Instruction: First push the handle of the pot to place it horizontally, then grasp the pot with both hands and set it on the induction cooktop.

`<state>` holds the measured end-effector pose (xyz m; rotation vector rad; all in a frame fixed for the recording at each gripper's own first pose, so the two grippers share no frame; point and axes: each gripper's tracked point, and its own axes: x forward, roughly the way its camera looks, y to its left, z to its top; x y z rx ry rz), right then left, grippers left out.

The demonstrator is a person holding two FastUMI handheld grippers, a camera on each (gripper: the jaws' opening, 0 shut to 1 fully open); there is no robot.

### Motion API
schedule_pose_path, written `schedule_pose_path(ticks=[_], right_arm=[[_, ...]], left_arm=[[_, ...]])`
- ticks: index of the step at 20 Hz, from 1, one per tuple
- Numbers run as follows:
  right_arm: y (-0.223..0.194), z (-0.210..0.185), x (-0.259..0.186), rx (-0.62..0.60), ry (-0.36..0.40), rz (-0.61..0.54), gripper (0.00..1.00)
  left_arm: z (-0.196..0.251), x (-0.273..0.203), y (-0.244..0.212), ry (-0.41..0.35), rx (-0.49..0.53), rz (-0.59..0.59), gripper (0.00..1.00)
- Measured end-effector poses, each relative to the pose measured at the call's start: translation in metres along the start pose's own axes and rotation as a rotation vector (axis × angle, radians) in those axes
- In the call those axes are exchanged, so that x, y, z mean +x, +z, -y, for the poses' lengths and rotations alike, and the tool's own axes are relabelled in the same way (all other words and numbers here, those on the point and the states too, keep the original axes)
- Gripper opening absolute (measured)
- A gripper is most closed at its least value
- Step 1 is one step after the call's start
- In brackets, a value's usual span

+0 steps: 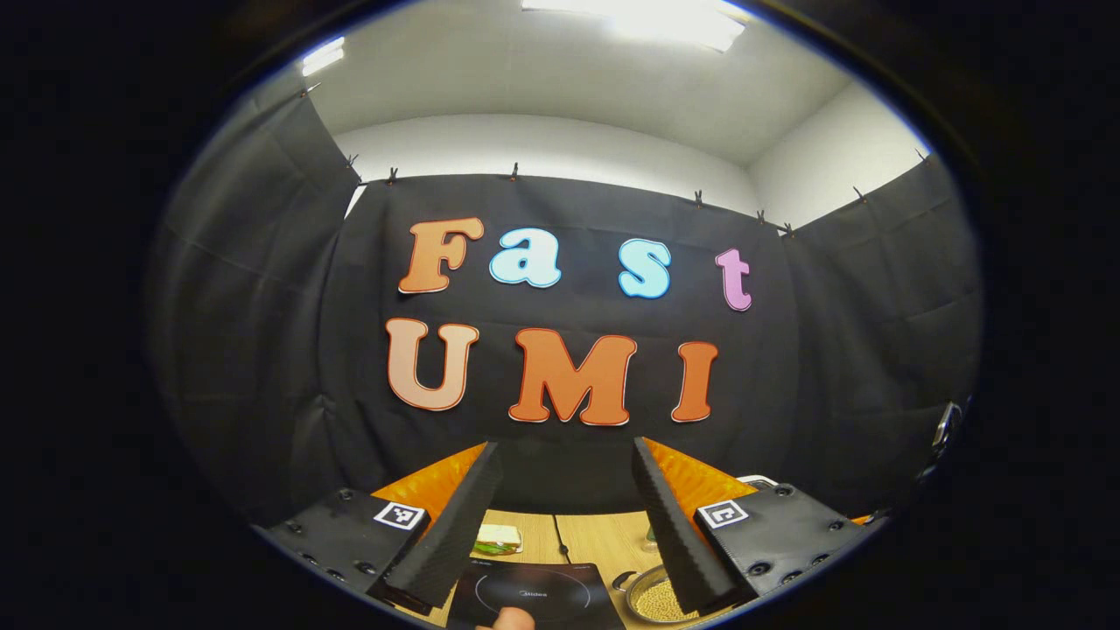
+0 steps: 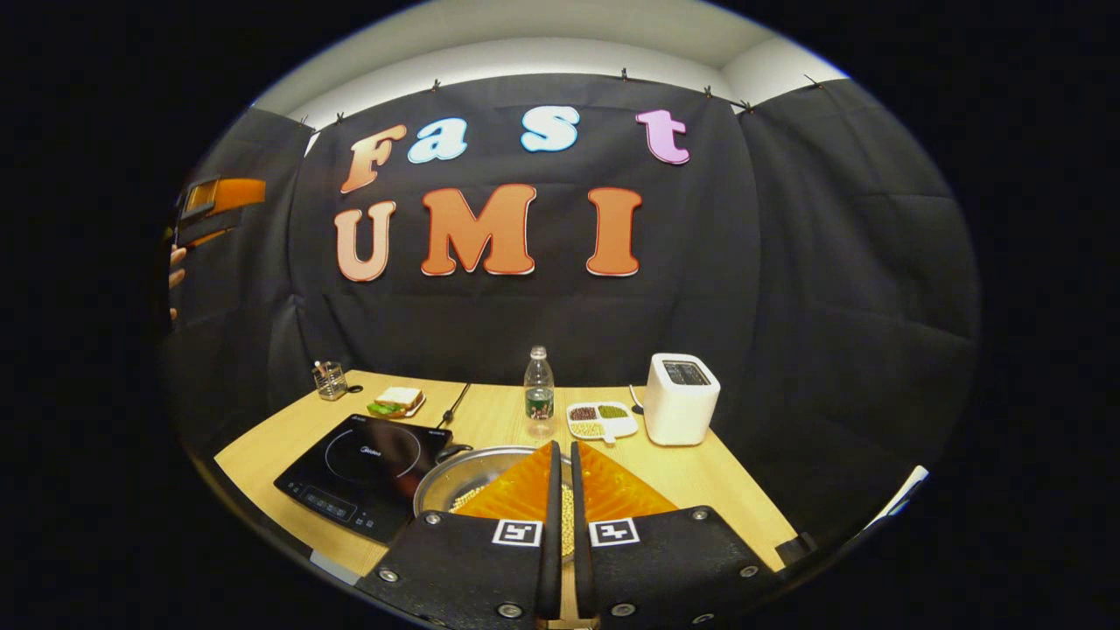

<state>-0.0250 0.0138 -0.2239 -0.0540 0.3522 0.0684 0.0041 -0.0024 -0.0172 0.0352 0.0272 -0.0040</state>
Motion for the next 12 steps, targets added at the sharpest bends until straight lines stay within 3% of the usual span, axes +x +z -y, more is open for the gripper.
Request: schedule_pose_path(ticks=[12], right_arm=[[-0.123,0.004,0.001,0.061,0.003,-0.247,0.06]], left_arm=[[-0.001,-0.005,-0.001,-0.003,0.006,0.007,0.99]])
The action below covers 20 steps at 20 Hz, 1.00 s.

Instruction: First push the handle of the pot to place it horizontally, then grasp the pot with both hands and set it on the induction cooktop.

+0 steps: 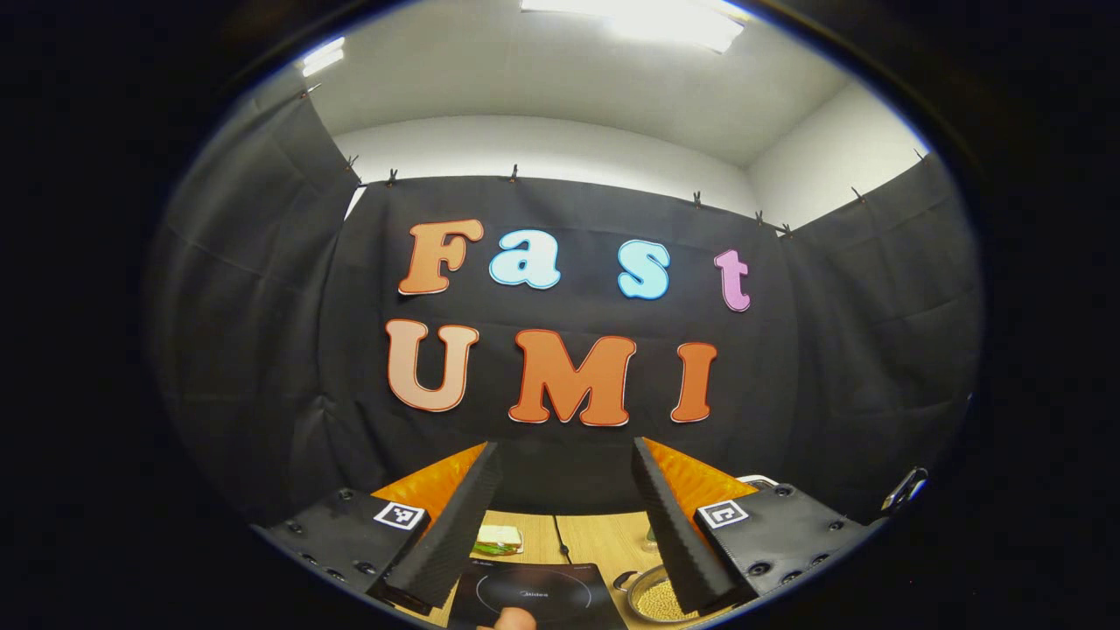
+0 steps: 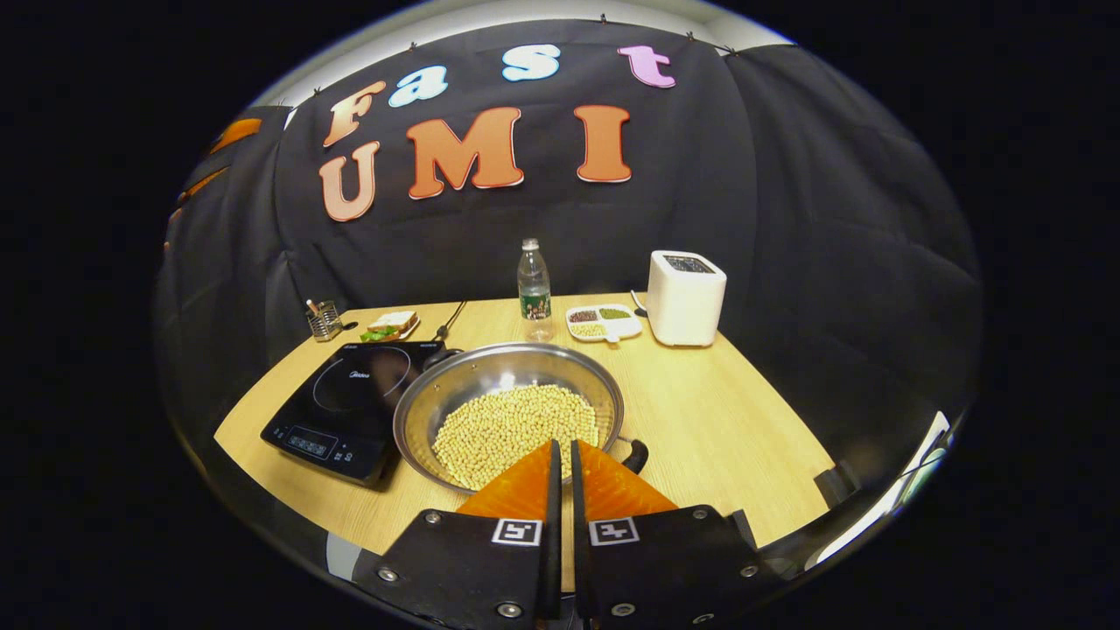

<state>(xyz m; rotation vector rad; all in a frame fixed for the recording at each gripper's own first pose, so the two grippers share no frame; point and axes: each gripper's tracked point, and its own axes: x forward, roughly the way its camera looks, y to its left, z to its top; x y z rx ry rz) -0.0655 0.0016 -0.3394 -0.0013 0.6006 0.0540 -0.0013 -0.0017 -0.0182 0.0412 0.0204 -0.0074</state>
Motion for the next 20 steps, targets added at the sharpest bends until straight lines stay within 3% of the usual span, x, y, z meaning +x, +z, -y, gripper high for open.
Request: schedule_pose_path(ticks=[10,20], right_arm=[[-0.052,0.003,0.011,0.032,0.009,-0.113,0.06],[-0.07,0.005,0.038,0.054,0.006,-0.182,0.06]], left_arm=[[0.001,0.001,-0.004,-0.005,-0.004,-0.019,0.98],[-0.009,0.013,-0.017,0.031,-0.003,-0.041,0.98]])
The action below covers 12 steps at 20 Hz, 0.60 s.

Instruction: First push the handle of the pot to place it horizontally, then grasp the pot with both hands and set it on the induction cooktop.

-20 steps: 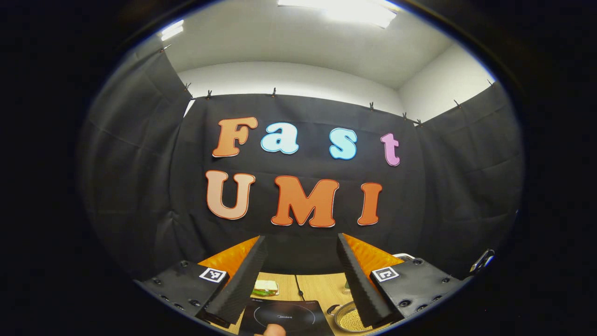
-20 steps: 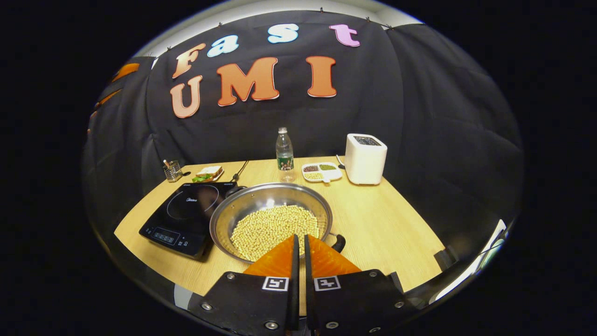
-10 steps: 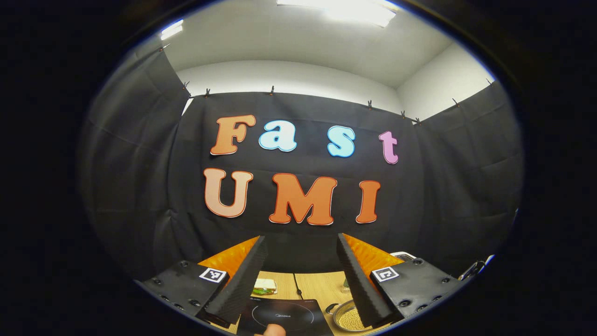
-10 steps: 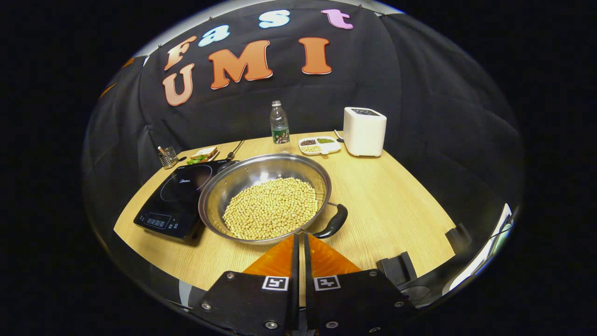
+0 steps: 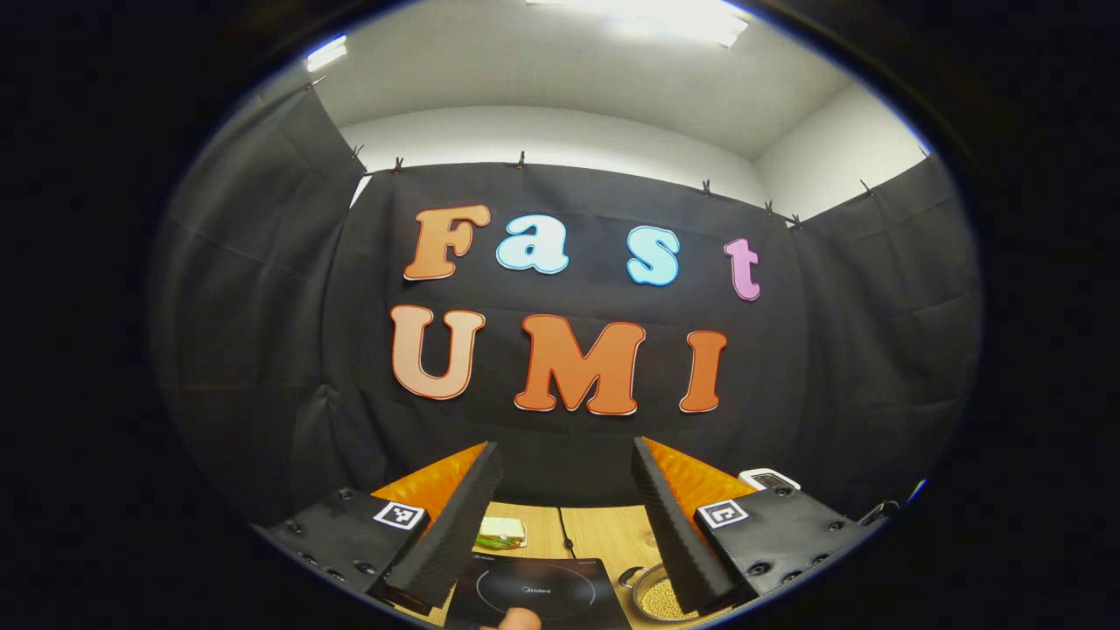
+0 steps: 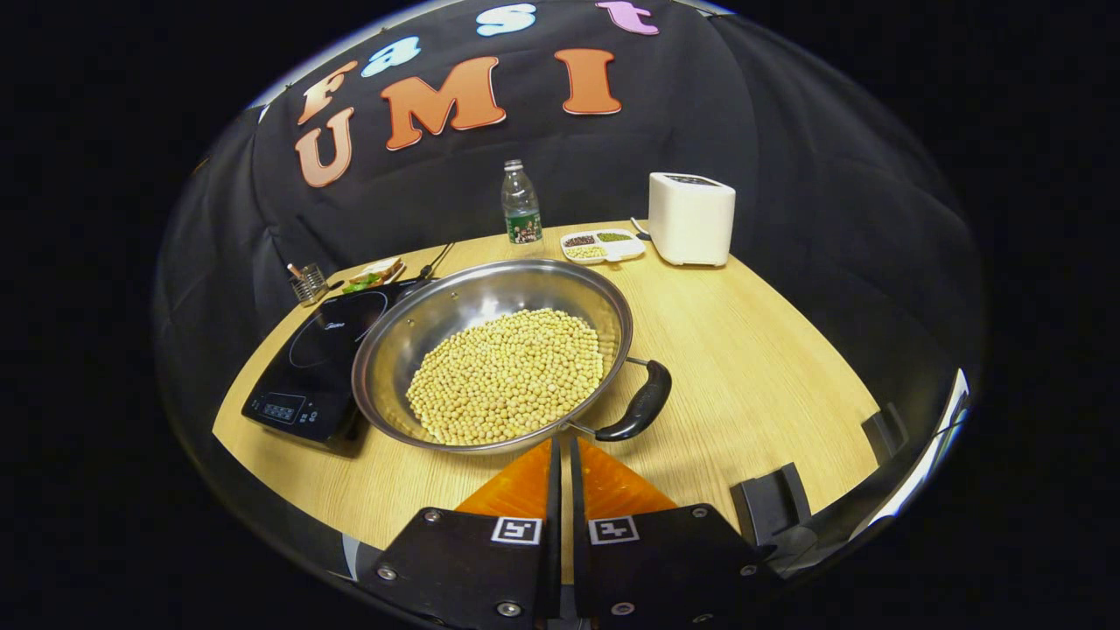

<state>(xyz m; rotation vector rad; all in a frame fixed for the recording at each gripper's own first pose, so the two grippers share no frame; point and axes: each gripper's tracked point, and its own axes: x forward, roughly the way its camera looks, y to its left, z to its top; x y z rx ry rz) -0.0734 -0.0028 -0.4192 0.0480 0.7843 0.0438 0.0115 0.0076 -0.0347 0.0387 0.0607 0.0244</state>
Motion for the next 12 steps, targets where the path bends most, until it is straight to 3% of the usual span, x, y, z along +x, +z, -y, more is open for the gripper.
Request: schedule_pose_path(ticks=[12], right_arm=[[0.009,0.016,0.017,0.064,-0.031,-0.011,0.0]], left_arm=[[0.007,0.014,-0.013,-0.017,0.009,-0.006,0.99]])
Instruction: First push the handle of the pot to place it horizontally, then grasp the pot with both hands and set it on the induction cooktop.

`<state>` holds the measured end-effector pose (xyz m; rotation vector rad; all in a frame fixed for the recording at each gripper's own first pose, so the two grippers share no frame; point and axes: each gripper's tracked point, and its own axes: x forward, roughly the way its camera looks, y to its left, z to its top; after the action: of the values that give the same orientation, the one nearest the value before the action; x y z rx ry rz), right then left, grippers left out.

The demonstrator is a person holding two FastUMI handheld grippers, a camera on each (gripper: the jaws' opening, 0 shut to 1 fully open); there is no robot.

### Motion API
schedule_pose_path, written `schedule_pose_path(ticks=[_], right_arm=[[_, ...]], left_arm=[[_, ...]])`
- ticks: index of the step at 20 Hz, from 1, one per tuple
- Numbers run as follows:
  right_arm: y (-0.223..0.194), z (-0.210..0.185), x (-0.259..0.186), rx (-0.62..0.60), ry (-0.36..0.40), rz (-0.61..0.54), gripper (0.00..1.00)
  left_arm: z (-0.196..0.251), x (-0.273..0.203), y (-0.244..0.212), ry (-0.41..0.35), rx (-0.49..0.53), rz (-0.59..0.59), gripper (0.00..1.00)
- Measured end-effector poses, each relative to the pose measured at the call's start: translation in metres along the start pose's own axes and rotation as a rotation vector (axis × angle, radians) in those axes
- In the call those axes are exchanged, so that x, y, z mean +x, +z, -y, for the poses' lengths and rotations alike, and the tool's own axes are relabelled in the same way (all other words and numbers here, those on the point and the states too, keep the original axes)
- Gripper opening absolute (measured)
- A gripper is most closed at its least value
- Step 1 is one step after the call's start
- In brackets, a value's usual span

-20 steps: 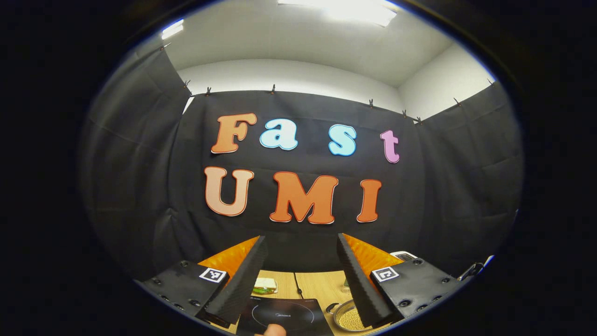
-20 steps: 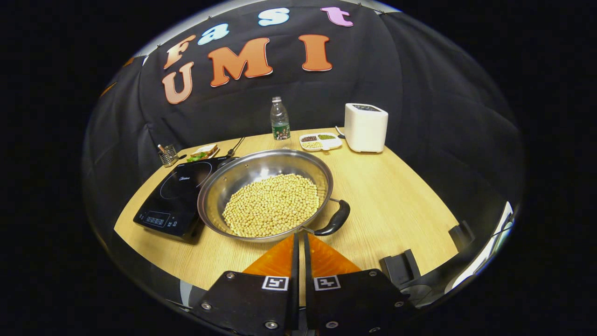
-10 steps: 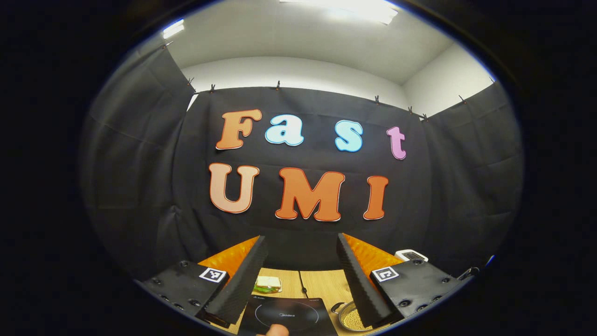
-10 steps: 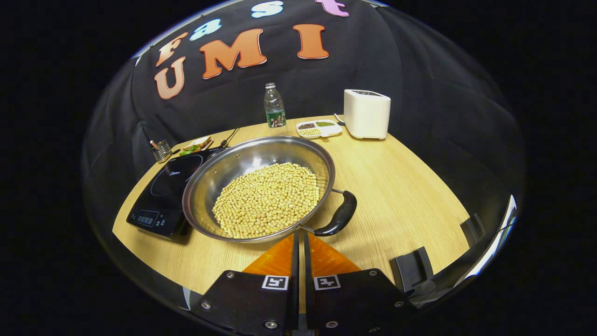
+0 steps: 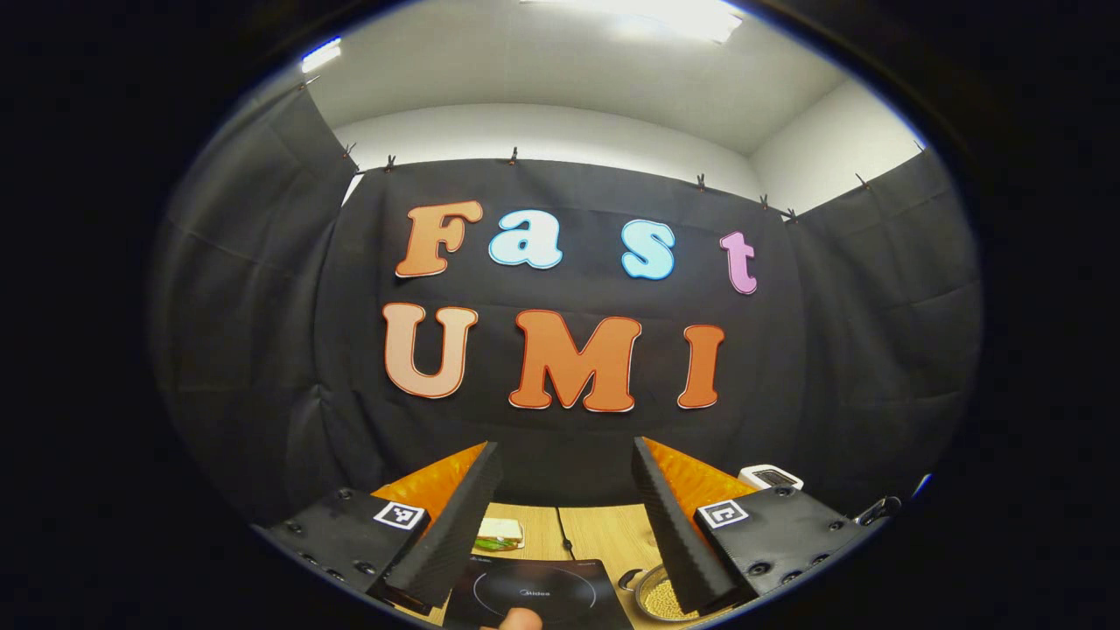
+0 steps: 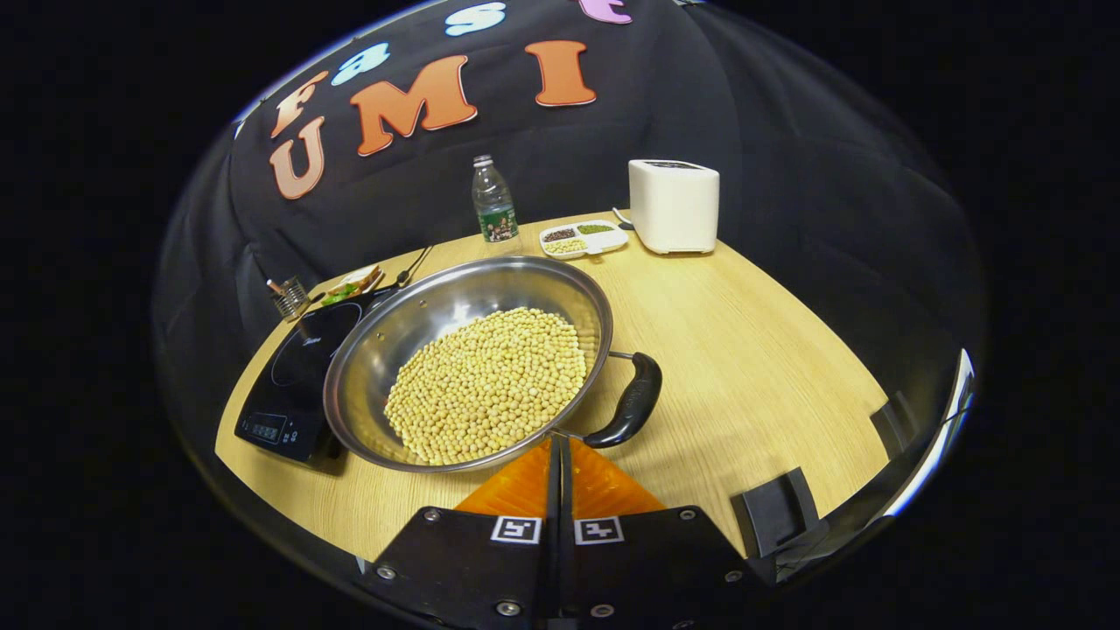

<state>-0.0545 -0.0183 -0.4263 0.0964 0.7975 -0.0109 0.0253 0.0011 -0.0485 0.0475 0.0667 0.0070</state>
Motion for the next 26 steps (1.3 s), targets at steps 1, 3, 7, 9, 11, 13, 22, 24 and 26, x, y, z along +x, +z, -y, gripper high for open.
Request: schedule_pose_path(ticks=[1,3,7,9,11,13,22,24,26], right_arm=[[0.003,0.003,0.002,0.002,-0.008,0.003,0.0],[0.007,0.007,0.006,0.008,-0.018,0.007,0.0],[0.012,0.017,0.007,0.014,-0.031,0.009,0.0],[0.015,0.02,0.009,0.015,-0.036,0.01,0.0],[0.017,0.022,0.01,0.018,-0.04,0.01,0.0],[0.02,0.025,0.013,0.019,-0.045,0.011,0.0],[0.033,0.036,0.024,0.02,-0.063,0.01,0.0],[0.035,0.038,0.026,0.022,-0.064,0.009,0.0],[0.037,0.039,0.029,0.02,-0.066,0.009,0.0]], left_arm=[[0.0,0.001,0.0,0.001,0.0,0.001,0.99],[0.0,0.004,0.0,0.003,0.002,0.004,0.99],[0.004,0.008,-0.004,-0.005,-0.002,0.003,0.99],[0.005,0.011,-0.006,-0.006,0.001,-0.001,0.99],[0.005,0.015,-0.009,-0.005,0.004,-0.005,0.98],[0.004,0.017,-0.012,-0.004,0.0,-0.01,0.99],[0.006,0.03,-0.017,0.004,-0.01,-0.012,0.99],[0.01,0.033,-0.019,-0.004,-0.013,-0.018,0.98],[0.013,0.034,-0.021,-0.009,-0.01,-0.024,0.98]])
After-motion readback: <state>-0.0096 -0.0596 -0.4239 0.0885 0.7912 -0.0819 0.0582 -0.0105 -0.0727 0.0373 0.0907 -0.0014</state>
